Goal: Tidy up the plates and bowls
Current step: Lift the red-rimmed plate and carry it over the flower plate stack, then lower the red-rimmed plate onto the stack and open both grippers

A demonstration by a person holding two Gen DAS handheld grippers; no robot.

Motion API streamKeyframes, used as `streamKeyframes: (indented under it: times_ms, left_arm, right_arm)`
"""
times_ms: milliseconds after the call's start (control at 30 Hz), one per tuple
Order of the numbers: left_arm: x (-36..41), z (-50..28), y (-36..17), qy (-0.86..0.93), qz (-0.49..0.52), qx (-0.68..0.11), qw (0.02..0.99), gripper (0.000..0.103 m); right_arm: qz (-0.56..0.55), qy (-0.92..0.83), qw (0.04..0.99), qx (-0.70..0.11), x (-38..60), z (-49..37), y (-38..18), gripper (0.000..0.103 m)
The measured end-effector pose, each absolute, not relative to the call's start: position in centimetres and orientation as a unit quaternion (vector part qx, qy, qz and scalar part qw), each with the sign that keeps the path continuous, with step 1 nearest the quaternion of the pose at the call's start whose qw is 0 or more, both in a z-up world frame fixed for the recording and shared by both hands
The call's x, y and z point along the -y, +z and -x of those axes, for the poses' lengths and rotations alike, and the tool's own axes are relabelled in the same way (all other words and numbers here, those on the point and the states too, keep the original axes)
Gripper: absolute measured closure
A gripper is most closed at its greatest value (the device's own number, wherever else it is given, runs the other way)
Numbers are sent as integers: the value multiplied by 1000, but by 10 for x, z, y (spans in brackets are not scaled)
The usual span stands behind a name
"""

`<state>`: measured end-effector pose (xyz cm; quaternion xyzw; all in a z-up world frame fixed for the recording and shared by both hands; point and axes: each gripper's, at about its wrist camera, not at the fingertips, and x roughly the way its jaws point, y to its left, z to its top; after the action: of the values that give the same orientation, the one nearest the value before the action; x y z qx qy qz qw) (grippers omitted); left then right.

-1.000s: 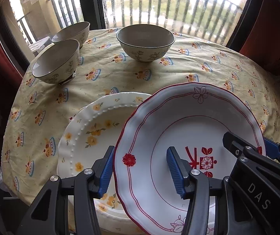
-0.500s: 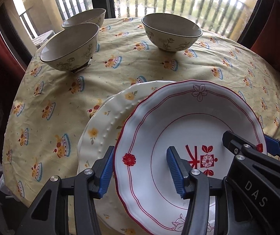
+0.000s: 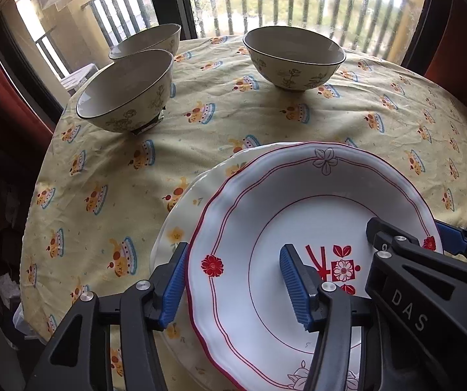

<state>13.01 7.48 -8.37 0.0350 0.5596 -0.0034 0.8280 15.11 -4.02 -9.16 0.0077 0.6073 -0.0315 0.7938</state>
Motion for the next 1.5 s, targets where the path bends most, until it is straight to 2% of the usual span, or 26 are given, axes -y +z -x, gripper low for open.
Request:
streamKeyframes:
  times_ms: [233,300,367,400,700,967,1100,1200,1300,1333,1367,1500]
  left_arm:
    - [-78,-131,-82,-13,-22,-559,829,45]
    - [-78,-132,-82,-13,-24,-557,830,45]
    - [-78,-133,-83,-12,-24,-556,830,45]
    - [-78,-133,-83,-11,-25,-556,831,45]
    - [-83,-130,-83,0,-39,-554,831,44]
    - [-83,-128,-86,-2,-40,-548,835,33]
    - [-85,-129,-85,-2,-25,-558,829,31]
    - [-88,-130,-82,1,-3,-567,824,26]
    - [-90,-127,-77,19,-4,-559,829,17]
    - [-91,-126,-75,27,-2,-559,829,14]
    - [-92,-126,-74,36,2,-560,828,14]
    - [-97,-125,-63,61,24,-553,831,12]
  right_arm:
    - [-17,-14,790,-612,51,-149,-86,46]
    - [-11,-16,798,-602,54,-146,-80,51]
    - [-26,-9,801,-597,59,-144,-78,72]
    - [-34,0,798,-601,60,-144,-80,73]
    - [-24,-3,802,-597,49,-144,-83,75]
    - [-19,-4,809,-588,43,-144,-84,75]
    - [-32,1,808,-588,48,-143,-83,75]
    - [-38,13,802,-595,52,-143,-82,67]
    - [-27,24,808,-588,55,-142,-76,53]
    - [-26,31,810,-586,57,-143,-73,45]
    - [-27,41,810,-584,58,-144,-71,40]
    - [-19,82,812,-577,52,-150,-61,34]
